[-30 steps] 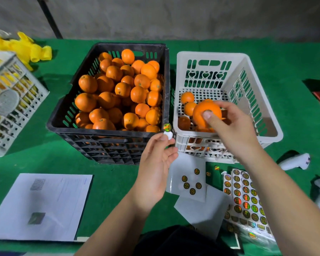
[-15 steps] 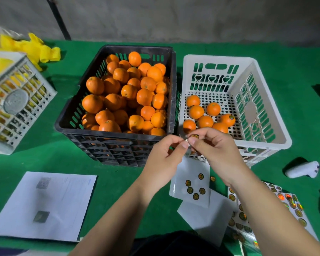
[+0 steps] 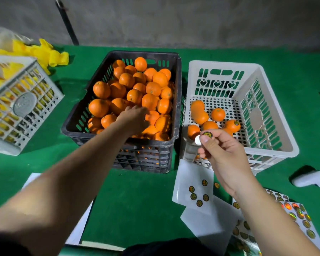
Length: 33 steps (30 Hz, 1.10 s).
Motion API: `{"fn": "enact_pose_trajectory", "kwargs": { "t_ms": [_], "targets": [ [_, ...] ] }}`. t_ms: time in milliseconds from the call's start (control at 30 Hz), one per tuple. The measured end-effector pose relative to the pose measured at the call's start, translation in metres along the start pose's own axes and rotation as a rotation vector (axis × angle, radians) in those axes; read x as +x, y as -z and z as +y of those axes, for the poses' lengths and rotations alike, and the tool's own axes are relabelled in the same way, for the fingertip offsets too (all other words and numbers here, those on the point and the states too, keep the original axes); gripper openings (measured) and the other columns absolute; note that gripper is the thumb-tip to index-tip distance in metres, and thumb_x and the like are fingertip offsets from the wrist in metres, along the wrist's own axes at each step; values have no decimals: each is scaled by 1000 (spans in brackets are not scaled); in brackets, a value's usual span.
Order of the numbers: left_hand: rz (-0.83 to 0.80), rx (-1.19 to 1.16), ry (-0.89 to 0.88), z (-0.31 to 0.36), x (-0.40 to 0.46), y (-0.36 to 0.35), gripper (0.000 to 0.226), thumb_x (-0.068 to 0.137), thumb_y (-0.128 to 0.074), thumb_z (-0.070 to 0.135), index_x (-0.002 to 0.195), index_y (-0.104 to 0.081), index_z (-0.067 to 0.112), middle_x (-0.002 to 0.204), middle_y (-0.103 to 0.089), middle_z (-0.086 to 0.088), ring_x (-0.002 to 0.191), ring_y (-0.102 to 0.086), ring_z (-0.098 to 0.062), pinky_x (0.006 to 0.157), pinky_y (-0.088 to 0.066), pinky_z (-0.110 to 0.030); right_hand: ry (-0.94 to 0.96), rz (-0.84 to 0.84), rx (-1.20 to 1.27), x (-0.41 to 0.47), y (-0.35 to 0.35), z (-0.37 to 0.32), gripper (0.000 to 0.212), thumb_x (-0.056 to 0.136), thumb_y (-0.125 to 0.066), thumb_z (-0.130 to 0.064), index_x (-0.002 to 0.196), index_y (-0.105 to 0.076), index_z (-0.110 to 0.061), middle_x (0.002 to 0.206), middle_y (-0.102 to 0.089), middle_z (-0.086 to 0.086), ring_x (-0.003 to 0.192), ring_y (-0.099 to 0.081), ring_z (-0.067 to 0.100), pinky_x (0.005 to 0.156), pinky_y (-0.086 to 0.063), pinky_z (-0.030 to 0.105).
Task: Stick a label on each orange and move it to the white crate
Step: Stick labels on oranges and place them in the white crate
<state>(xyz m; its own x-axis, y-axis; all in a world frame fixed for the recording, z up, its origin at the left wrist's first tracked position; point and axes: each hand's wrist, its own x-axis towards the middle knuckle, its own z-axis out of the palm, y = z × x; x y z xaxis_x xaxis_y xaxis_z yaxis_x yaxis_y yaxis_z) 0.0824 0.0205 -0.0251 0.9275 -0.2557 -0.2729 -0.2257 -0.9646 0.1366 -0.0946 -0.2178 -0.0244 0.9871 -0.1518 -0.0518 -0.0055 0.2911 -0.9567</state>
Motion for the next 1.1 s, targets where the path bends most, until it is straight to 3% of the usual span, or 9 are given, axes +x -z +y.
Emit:
{"fn": "enact_pose_trajectory", "kwargs": {
  "t_ms": [67, 133, 300, 400, 500, 633, 833, 967, 1100],
  "targets": [
    [-240, 272, 44, -9, 12, -9, 68, 106, -57, 40, 165, -25, 27, 162, -36, -15, 150, -28, -43, 115, -38, -54, -9, 12, -6, -1, -1, 3, 21, 87, -73, -23, 102, -74, -9, 90, -59, 16, 70, -58, 17, 67, -53, 26],
    [-225, 434, 4, -13, 20, -19, 80, 103, -63, 45, 166, -17, 27, 161, -41, -12, 152, -24, -43, 118, -33, -53, -18, 18, -13, -2, 0, 5, 24, 86, -74, -25, 104, -75, -9, 90, -60, 16, 72, -59, 18, 70, -54, 27],
    [-63, 433, -39, -12, 25, -18, 61, 96, -74, 41, 150, -49, 25, 150, -47, -10, 140, -40, -36, 115, -38, -49, -23, 26, 18, -3, 1, 10, 23, 84, -77, -21, 106, -74, -15, 80, -62, 9, 71, -61, 20, 71, -57, 26],
    [60, 121, 46, -6, 11, -2, 75, 85, -78, 63, 144, -57, 22, 149, -45, -12, 138, -42, -39, 111, -42, -52, -7, 27, -8, -6, 4, 8, 13, 84, -77, -24, 97, -76, -23, 77, -65, 4, 72, -63, 21, 73, -56, 30],
    [332, -664, 161, 5, -18, 23, 87, 74, -74, 78, 126, -67, 9, 133, -55, -11, 119, -54, -28, 95, -51, -47, 1, 44, -17, -7, 7, 6, 10, 85, -76, -24, 95, -76, -22, 78, -66, 6, 73, -64, 21, 73, -55, 33],
    [300, -1464, -137, 38, -94, 33, 83, 66, -79, 82, 125, -65, 25, 119, -76, 15, 114, -70, -6, 104, -48, -37, 33, 59, 1, -7, 8, 3, 4, 91, -72, -24, 94, -75, -23, 79, -67, 7, 73, -64, 22, 68, -54, 33],
    [-256, -1671, -235, 94, -146, -29, 79, 64, -92, 62, 129, -66, 27, 135, -72, 6, 132, -64, -14, 123, -35, -48, 86, 99, -122, -8, 9, 2, 4, 91, -74, -30, 94, -77, -32, 93, -72, -1, 82, -67, 16, 70, -59, 34],
    [-364, -1840, -178, 105, -147, -52, 98, 58, -98, 60, 137, -61, 15, 137, -71, -4, 133, -64, -20, 120, -44, -44, 94, 81, -198, -12, 12, 6, 7, 90, -73, -30, 95, -78, -32, 92, -73, -3, 83, -66, 9, 70, -59, 30],
    [-376, -1861, -203, 110, -149, -60, 60, 73, -91, 54, 124, -79, 25, 135, -73, -1, 130, -66, -18, 106, -54, -32, 68, 71, -232, -15, 18, 11, 10, 96, -71, -20, 100, -78, -26, 100, -75, 7, 94, -69, 22, 89, -59, 55]
  ]
}}
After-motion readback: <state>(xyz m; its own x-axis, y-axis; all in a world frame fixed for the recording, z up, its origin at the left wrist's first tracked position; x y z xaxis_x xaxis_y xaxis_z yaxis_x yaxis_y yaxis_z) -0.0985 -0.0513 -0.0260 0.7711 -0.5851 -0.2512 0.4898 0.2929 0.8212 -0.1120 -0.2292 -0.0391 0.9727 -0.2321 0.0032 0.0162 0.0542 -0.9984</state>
